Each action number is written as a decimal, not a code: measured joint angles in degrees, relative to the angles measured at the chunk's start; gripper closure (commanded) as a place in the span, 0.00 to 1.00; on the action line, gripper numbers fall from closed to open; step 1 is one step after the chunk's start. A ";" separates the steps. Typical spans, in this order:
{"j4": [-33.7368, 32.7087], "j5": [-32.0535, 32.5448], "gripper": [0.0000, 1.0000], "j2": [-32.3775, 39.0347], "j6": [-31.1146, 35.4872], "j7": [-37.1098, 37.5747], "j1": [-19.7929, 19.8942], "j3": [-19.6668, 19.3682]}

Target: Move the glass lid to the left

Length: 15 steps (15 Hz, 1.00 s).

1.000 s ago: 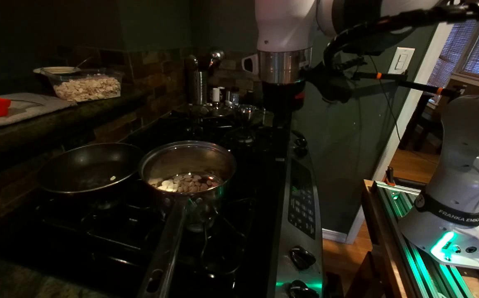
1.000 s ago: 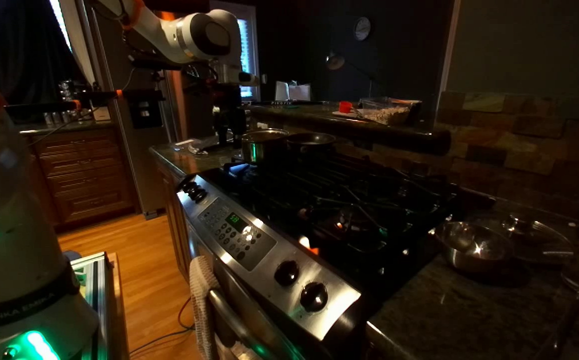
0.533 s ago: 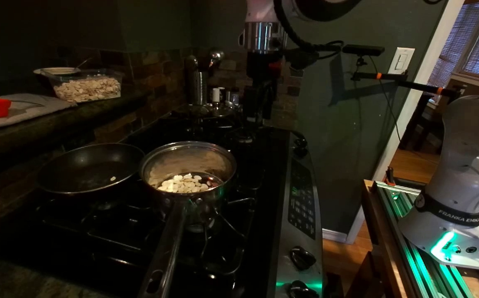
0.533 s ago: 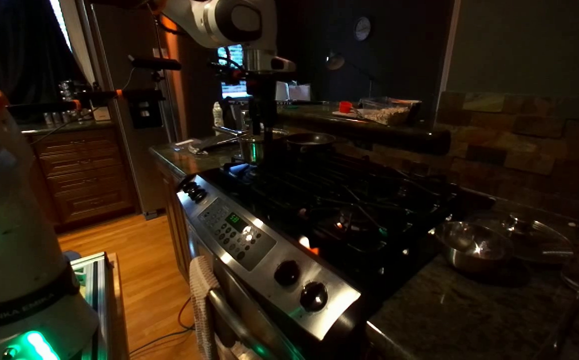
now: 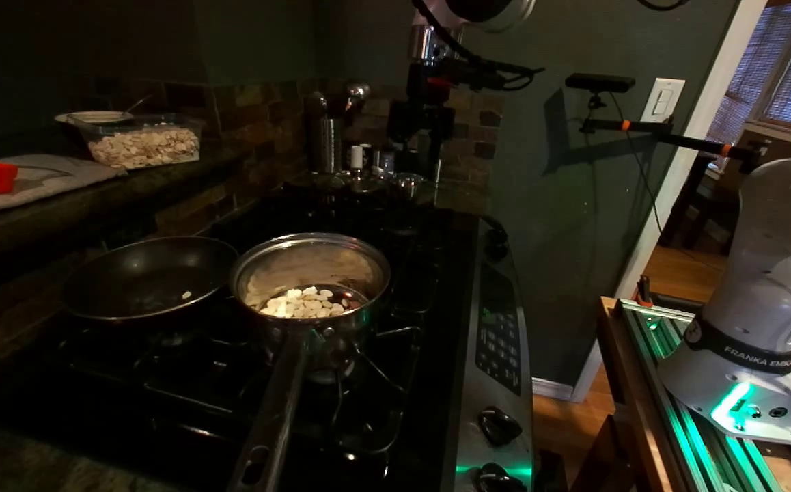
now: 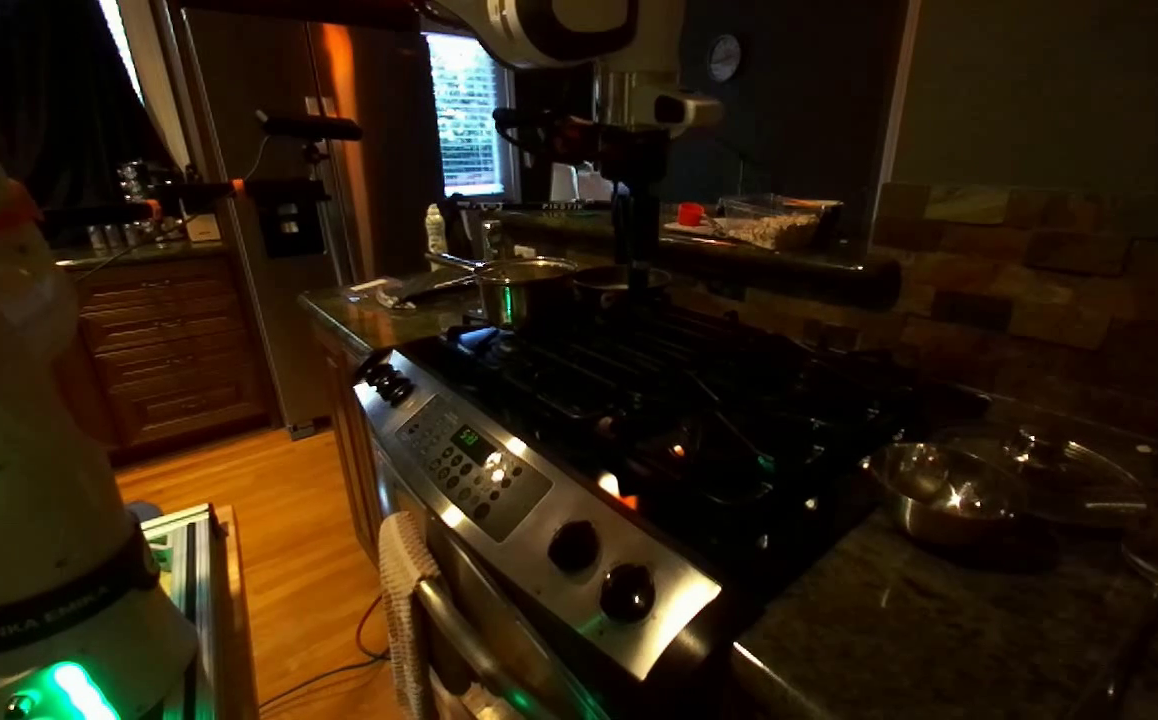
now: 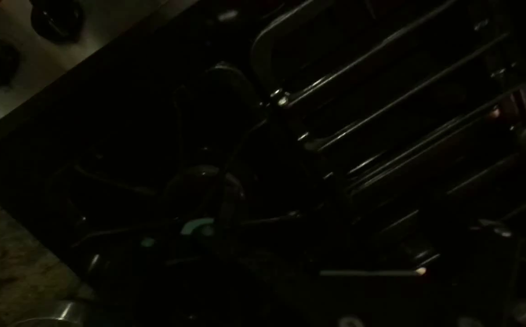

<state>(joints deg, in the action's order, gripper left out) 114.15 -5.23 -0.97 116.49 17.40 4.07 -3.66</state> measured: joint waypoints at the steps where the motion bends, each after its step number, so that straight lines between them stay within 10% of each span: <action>1: -0.89 -0.38 0.00 0.73 0.46 0.00 0.71 -0.82; 15: -13.16 -0.25 0.00 9.69 4.33 5.10 4.88 -5.92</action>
<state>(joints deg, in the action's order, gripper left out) 100.98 -5.48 8.73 120.82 22.50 8.95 -9.59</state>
